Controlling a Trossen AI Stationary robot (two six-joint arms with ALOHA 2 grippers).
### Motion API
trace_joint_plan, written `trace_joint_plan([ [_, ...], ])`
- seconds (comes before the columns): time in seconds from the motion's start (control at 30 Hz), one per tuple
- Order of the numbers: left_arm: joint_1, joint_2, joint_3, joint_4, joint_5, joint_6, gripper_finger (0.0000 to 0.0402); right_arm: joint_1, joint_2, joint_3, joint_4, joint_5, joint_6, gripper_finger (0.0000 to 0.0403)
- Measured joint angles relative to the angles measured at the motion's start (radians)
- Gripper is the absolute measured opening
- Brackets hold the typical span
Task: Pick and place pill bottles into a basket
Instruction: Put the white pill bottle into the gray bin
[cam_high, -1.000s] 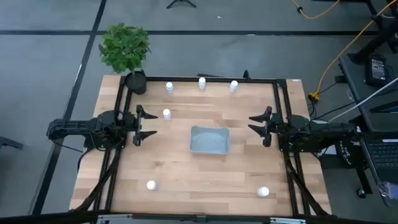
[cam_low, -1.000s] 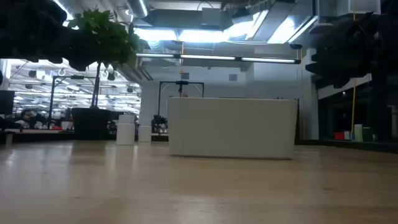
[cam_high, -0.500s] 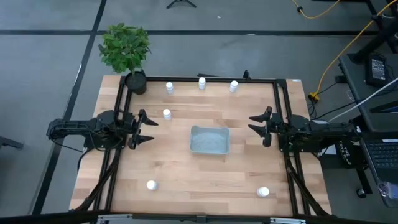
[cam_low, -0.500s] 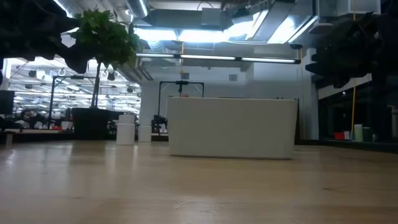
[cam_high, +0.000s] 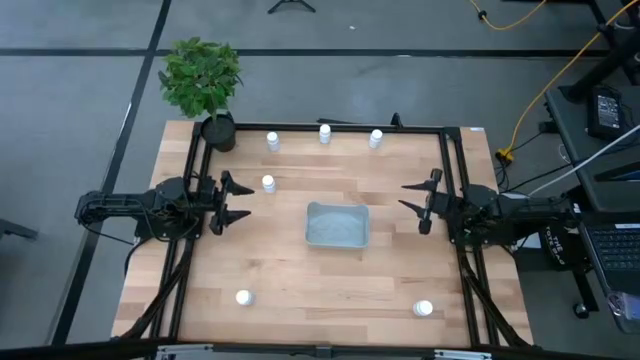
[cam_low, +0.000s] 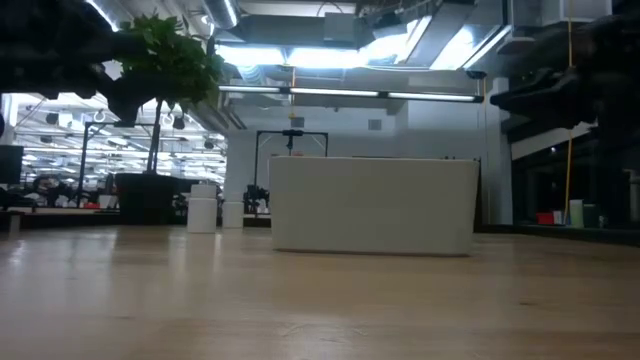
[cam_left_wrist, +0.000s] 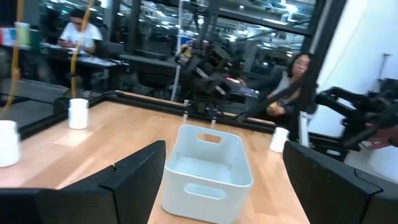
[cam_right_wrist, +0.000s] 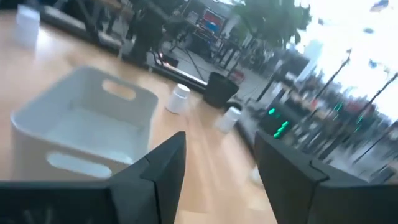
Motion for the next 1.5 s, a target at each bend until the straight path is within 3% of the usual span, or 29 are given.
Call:
trace_joint_plan([
  [0.1,0.000,0.000,0.000,0.001,-0.079,-0.001,0.0317,0.000,0.000,0.000,0.000,0.000,-0.095,0.0193],
  [0.2,0.000,0.000,0.000,0.031,-0.143,-0.039,0.0317,0.000,0.000,0.000,0.000,-0.003,-0.088,0.0193],
  [0.3,0.000,0.000,0.000,0.070,-0.259,-0.135,0.0317,-0.001,0.000,0.000,0.020,-0.078,0.149,0.0193],
  [0.5,0.000,0.000,0.000,0.151,-0.564,-0.338,0.0317,-0.001,0.002,0.001,0.146,-0.084,0.496,0.0193],
  [0.6,0.000,0.000,0.000,0.145,-0.662,-0.364,0.0317,-0.001,0.002,0.001,0.185,-0.087,0.547,0.0193],
  [0.8,0.001,0.000,0.000,0.126,-0.712,-0.338,0.0317,-0.001,0.002,0.001,0.266,-0.057,0.625,0.0193],
  [1.07,0.001,0.000,0.000,0.148,-0.711,-0.324,0.0317,-0.002,0.002,0.007,0.564,-0.002,0.467,0.0193],
  [1.17,0.001,0.000,0.000,0.240,-0.694,-0.313,0.0317,-0.002,0.020,0.100,0.497,0.113,0.445,0.0193],
  [1.23,0.002,0.000,0.000,0.358,-0.652,-0.246,0.0317,-0.002,0.060,0.215,0.355,0.139,0.428,0.0193],
  [1.4,0.002,0.001,0.044,0.712,-0.537,0.037,0.0317,-0.044,0.288,0.633,-0.067,0.281,0.384,0.0193],
  [1.5,0.002,0.023,0.150,0.706,-0.507,0.124,0.0317,-0.099,0.452,0.915,-0.290,0.329,0.378,0.0193],
])
